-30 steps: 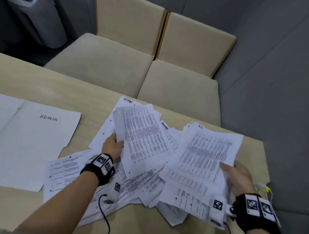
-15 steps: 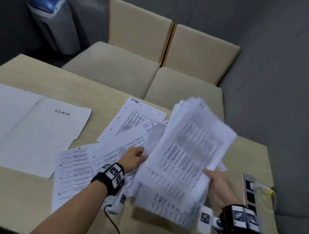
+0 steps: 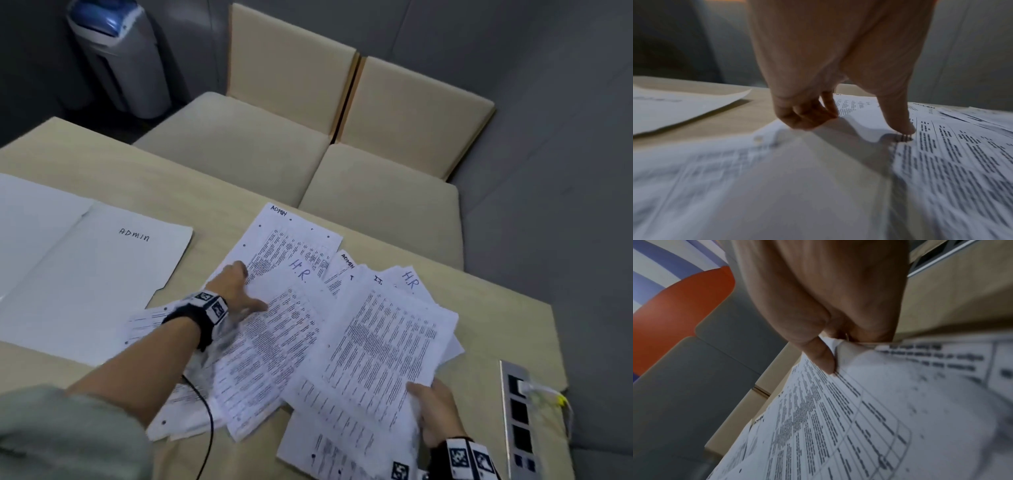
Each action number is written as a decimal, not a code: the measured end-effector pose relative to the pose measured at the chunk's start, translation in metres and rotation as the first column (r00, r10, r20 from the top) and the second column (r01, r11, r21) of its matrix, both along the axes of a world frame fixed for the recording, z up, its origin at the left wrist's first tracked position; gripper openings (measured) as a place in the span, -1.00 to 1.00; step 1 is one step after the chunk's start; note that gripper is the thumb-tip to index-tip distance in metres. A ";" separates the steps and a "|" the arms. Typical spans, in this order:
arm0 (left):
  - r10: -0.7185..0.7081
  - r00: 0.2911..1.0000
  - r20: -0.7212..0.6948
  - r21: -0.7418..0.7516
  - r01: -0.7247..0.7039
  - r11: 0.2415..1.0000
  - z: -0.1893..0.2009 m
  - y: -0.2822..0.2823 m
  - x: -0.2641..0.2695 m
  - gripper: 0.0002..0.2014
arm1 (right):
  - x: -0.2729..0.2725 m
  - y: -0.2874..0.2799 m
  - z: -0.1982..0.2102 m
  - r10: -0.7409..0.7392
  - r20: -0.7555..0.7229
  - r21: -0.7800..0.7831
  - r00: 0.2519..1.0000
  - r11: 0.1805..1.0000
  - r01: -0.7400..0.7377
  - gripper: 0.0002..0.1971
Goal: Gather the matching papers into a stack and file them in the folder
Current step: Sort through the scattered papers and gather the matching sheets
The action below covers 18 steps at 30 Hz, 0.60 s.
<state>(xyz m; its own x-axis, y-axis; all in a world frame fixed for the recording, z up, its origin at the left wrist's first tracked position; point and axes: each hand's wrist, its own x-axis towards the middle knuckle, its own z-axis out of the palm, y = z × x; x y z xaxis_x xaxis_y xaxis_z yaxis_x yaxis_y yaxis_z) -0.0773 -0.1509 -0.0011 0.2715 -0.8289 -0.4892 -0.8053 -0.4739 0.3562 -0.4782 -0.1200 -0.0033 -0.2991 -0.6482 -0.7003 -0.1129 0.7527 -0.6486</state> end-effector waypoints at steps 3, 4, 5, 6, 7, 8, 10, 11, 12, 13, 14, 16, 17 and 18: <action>-0.176 0.976 -0.131 0.032 0.181 0.983 0.001 -0.001 -0.013 -0.58 | 0.011 0.003 0.003 -0.014 0.084 0.029 0.996 1.000 0.012 -0.67; -0.201 0.966 -0.164 0.029 0.208 0.978 0.002 0.001 -0.022 -0.61 | 0.017 0.004 0.005 -0.011 0.107 0.047 0.994 0.999 0.006 -0.71; -0.207 0.959 -0.193 0.014 0.214 0.977 0.001 0.003 -0.031 -0.63 | 0.023 0.005 0.004 -0.002 0.109 0.053 0.994 0.999 -0.004 -0.74; -0.174 0.959 -0.222 0.006 0.180 0.984 0.000 0.005 -0.039 -0.69 | 0.030 0.007 0.006 0.004 0.116 0.059 0.993 0.998 -0.011 -0.77; -0.112 0.954 -0.277 -0.004 0.116 0.993 -0.003 0.008 -0.046 -0.79 | 0.036 0.008 0.003 0.016 0.121 0.062 0.993 0.998 -0.023 -0.77; -0.036 0.936 -0.350 -0.007 0.036 0.999 -0.004 0.012 -0.055 -0.85 | 0.045 0.010 0.003 0.021 0.124 0.071 0.992 0.997 -0.030 -0.75; 0.102 0.857 -0.505 0.017 -0.108 0.994 -0.004 0.022 -0.072 -0.70 | 0.058 0.011 -0.001 0.021 0.115 0.069 0.993 0.997 -0.029 -0.60; 0.136 0.805 -0.577 0.042 -0.137 0.990 -0.005 0.027 -0.079 -0.64 | 0.061 0.011 -0.005 0.013 0.100 0.060 0.995 0.998 -0.019 -0.46; 0.131 0.777 -0.616 0.047 -0.129 0.990 -0.003 0.030 -0.085 -0.61 | 0.065 0.012 -0.002 -0.014 0.090 0.050 0.996 0.999 0.009 -0.33; 0.096 0.776 -0.624 0.018 -0.109 0.994 -0.003 0.032 -0.087 -0.59 | 0.065 0.012 -0.002 -0.040 0.108 0.049 0.993 0.998 0.035 -0.26; 0.064 0.800 -0.597 -0.034 -0.105 0.994 -0.003 0.031 -0.086 -0.62 | 0.064 0.013 -0.003 -0.062 0.122 0.034 0.991 0.998 0.059 -0.23; 0.103 0.915 -0.391 -0.190 -0.190 0.963 0.000 0.021 -0.069 -0.65 | 0.060 0.014 0.004 -0.057 0.155 -0.022 0.986 0.998 0.061 -0.35; 0.180 0.958 -0.223 -0.280 -0.240 0.929 0.000 0.013 -0.055 -0.60 | 0.057 0.014 0.007 -0.031 0.154 -0.064 0.988 0.997 0.042 -0.48; 0.266 0.962 -0.059 -0.335 -0.270 0.903 0.004 0.007 -0.038 -0.49 | 0.052 0.014 0.014 0.018 0.157 -0.115 0.987 0.993 0.000 -0.58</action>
